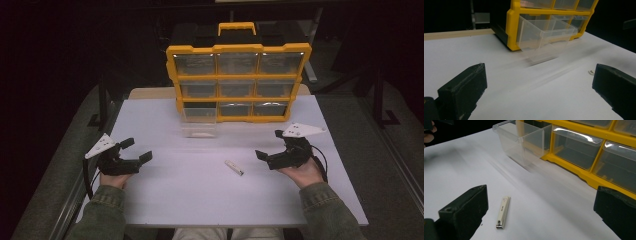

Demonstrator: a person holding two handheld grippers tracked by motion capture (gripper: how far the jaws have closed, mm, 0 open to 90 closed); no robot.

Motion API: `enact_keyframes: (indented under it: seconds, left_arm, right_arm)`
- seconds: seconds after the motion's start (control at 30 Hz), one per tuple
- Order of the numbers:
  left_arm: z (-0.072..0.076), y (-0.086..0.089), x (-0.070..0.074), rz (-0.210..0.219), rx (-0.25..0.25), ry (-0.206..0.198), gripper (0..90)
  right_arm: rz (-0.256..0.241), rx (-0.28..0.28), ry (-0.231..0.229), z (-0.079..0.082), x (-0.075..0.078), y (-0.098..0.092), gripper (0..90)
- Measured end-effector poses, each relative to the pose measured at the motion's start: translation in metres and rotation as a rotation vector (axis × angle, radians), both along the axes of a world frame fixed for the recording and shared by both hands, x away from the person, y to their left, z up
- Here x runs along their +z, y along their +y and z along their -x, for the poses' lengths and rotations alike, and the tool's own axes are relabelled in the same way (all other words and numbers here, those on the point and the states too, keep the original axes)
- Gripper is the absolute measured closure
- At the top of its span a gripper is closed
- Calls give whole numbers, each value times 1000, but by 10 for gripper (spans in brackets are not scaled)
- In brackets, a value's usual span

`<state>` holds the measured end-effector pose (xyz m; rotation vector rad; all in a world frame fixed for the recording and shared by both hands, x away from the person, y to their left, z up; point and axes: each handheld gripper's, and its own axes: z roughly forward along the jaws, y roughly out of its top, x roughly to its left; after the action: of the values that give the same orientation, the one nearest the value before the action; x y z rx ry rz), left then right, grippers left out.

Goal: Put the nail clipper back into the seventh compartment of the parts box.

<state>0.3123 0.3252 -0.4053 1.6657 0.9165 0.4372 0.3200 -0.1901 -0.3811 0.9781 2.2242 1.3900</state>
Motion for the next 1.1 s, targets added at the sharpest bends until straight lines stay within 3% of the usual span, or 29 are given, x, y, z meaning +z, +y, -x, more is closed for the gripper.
enact_keyframes:
  seconds: [0.77, 1.1]
  left_arm:
    - [0, -1, 0, 0, -3, -1, 0]
    - [0, -1, 0, -4, -1, -2, 0]
  right_arm:
    - [62, 80, 57, -13, 5, 33, 0]
    - [112, 124, 105, -18, -4, 51, 0]
